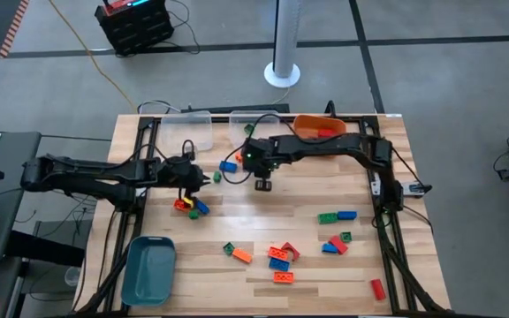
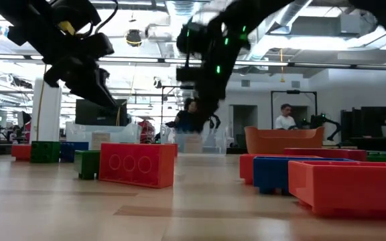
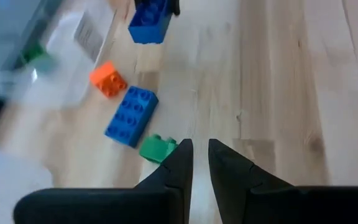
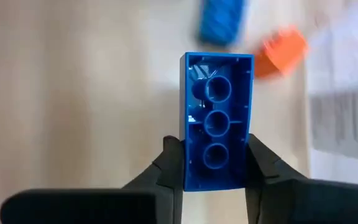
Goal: Sort blocks
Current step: Put the blue game piece into the left transparent bin
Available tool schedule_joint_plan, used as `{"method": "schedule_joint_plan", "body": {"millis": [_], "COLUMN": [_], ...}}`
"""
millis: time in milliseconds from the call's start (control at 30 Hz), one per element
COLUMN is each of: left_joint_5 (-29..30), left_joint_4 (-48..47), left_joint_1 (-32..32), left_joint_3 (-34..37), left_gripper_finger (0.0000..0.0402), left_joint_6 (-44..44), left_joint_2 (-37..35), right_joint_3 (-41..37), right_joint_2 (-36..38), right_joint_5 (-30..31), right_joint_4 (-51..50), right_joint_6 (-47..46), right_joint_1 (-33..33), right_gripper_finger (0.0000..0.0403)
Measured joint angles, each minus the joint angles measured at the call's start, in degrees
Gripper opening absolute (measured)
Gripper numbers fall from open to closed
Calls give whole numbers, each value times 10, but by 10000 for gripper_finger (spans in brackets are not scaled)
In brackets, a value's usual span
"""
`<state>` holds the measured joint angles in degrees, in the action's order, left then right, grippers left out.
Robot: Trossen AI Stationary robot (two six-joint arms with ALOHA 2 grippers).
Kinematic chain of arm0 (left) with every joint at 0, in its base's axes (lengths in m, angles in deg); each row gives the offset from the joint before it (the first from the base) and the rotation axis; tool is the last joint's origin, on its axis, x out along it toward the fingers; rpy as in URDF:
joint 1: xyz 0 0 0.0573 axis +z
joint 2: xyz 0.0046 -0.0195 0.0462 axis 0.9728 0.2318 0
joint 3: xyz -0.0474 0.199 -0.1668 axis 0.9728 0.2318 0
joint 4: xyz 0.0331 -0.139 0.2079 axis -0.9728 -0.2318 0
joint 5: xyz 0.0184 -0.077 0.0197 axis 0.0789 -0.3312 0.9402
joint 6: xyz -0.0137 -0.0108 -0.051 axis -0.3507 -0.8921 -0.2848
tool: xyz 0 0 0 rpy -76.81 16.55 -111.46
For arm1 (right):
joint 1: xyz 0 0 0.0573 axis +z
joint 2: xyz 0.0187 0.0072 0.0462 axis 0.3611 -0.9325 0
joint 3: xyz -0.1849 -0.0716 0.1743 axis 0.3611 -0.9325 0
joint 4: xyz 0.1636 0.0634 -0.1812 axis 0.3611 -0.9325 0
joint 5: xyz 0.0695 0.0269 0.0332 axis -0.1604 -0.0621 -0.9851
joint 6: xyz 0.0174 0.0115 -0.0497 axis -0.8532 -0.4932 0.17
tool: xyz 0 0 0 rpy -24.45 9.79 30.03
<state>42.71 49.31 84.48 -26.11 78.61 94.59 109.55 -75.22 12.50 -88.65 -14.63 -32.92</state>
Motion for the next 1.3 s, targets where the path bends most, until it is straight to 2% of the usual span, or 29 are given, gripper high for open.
{"method": "schedule_joint_plan", "body": {"millis": [167, 367, 500, 633, 800, 900, 1300], "left_joint_5": [31, 55, 42, 18, -17, -18, -10], "left_joint_4": [63, 152, 182, 192, 196, 204, 303], "left_joint_1": [-34, -80, -100, -110, -119, -122, -122], "left_joint_3": [0, 0, 0, 0, 0, 0, -1], "left_gripper_finger": [97, 188, 224, 230, 231, 231, 228], "left_joint_6": [129, 233, 295, 342, 405, 437, 459], "left_joint_2": [0, 0, 0, 0, 0, 2, 88], "right_joint_3": [0, 0, 0, 0, 0, 0, 0], "right_joint_2": [43, 56, 57, 57, 57, 57, 57], "right_joint_5": [-120, -197, -253, -280, -284, -293, -294], "right_joint_4": [16, 25, 49, 76, 111, 117, 123], "right_joint_6": [-46, -70, -85, -100, -134, -145, -171], "right_joint_1": [11, 23, 30, 37, 44, 48, 66], "right_gripper_finger": [110, 111, 111, 111, 111, 111, 111]}}
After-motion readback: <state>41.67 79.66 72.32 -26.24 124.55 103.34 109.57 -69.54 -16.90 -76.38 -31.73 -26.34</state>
